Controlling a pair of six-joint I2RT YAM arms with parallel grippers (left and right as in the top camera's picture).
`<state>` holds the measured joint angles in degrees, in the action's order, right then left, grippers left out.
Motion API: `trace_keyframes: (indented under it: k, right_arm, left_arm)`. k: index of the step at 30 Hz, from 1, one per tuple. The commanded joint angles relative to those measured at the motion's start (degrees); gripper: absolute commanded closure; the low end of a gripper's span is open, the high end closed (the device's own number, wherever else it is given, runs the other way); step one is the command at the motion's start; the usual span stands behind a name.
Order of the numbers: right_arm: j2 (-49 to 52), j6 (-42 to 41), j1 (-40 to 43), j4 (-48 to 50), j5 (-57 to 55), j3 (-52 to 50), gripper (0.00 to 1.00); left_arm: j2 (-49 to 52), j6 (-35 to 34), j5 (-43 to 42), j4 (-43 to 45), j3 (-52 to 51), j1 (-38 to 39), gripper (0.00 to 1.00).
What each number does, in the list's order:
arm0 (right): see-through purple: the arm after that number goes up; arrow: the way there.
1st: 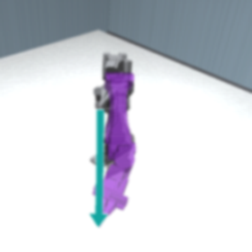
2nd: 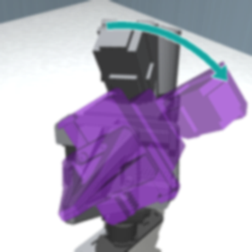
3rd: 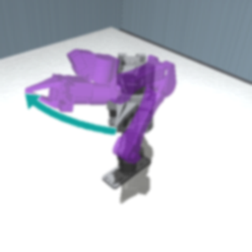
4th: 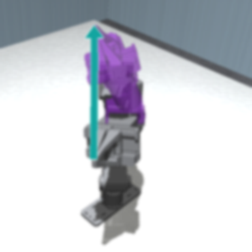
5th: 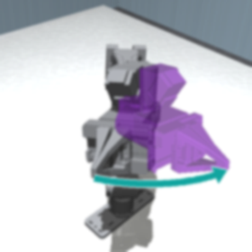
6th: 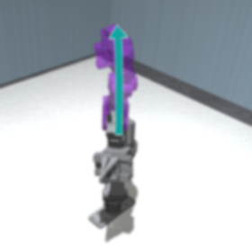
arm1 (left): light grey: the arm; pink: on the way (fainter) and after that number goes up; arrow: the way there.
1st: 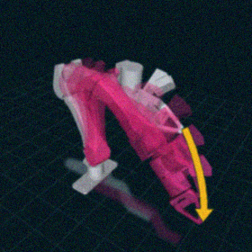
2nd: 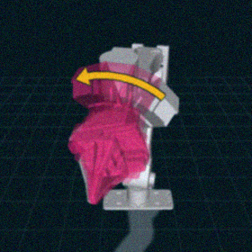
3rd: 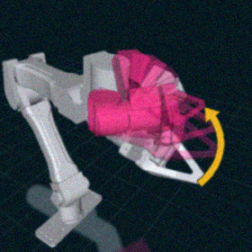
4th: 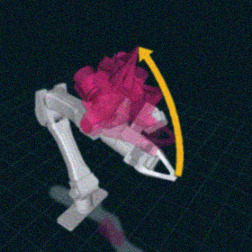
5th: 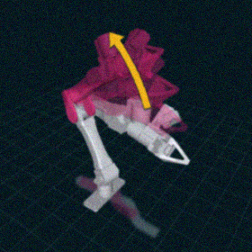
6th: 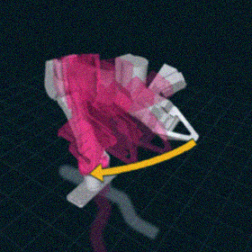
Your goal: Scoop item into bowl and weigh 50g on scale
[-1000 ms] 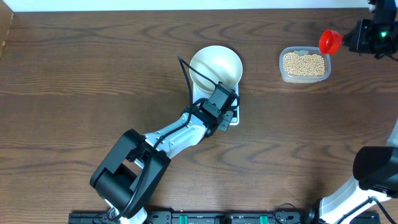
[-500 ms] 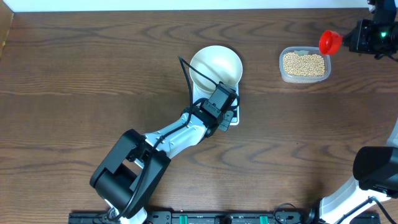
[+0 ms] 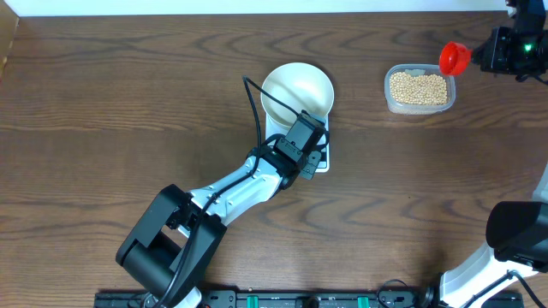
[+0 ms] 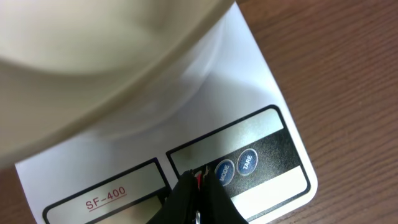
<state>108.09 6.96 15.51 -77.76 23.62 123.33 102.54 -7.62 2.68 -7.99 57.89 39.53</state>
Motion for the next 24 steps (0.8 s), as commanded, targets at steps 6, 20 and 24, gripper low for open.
trace_keyframes:
  k: [6,20,24]
  right_arm:
    - [0.4,0.9,-0.2,-0.1,0.9,0.2,0.99]
    - [0.4,0.9,-0.2,0.0,0.9,0.2,0.99]
    - [0.4,0.9,-0.2,-0.1,0.9,0.2,0.99]
  left_arm:
    - [5.4,0.1,-0.5,-0.7,0.9,-0.3,0.93]
    - [8.1,-0.1,-0.5,-0.7,1.0,-0.3,0.93]
    - [6.9,-0.1,-0.5,-0.9,1.0,-0.3,0.93]
